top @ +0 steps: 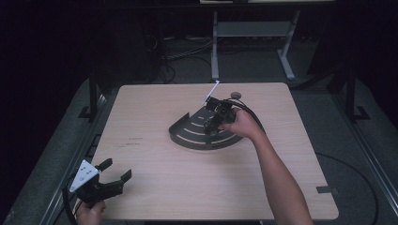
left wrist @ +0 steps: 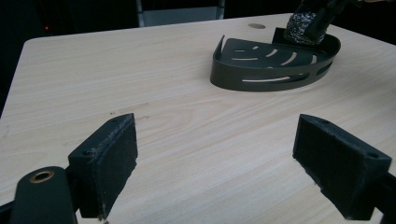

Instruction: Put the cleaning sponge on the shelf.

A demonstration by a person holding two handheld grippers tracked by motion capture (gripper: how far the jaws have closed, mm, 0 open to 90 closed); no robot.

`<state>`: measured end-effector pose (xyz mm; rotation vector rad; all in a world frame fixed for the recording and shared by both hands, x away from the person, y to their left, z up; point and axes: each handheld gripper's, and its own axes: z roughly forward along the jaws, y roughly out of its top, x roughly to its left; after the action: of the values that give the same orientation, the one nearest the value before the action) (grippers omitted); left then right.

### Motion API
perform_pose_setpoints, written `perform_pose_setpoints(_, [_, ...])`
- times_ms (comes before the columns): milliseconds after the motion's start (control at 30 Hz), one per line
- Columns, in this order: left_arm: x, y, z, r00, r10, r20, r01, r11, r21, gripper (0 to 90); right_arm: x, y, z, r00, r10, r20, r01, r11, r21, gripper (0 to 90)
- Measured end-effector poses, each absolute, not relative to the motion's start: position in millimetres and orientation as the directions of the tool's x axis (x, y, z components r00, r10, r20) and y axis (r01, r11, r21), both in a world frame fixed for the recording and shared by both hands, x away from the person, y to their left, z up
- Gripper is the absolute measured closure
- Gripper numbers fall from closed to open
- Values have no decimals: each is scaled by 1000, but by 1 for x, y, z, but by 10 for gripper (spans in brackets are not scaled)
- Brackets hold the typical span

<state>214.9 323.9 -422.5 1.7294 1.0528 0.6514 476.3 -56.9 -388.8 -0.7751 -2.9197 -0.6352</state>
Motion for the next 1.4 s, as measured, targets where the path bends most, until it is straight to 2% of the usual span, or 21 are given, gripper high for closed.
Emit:
perform_pose_setpoints(700, [215,325,-422,482,875,-41,354,-152,923,131,486,-48,-421,-839,516,173,542,765,348,328])
perform_pose_setpoints(1400, [215,327,-423,476,878,-46,359,-147,922,131,492,-44,-433,-817,553,164,572,744,345,321])
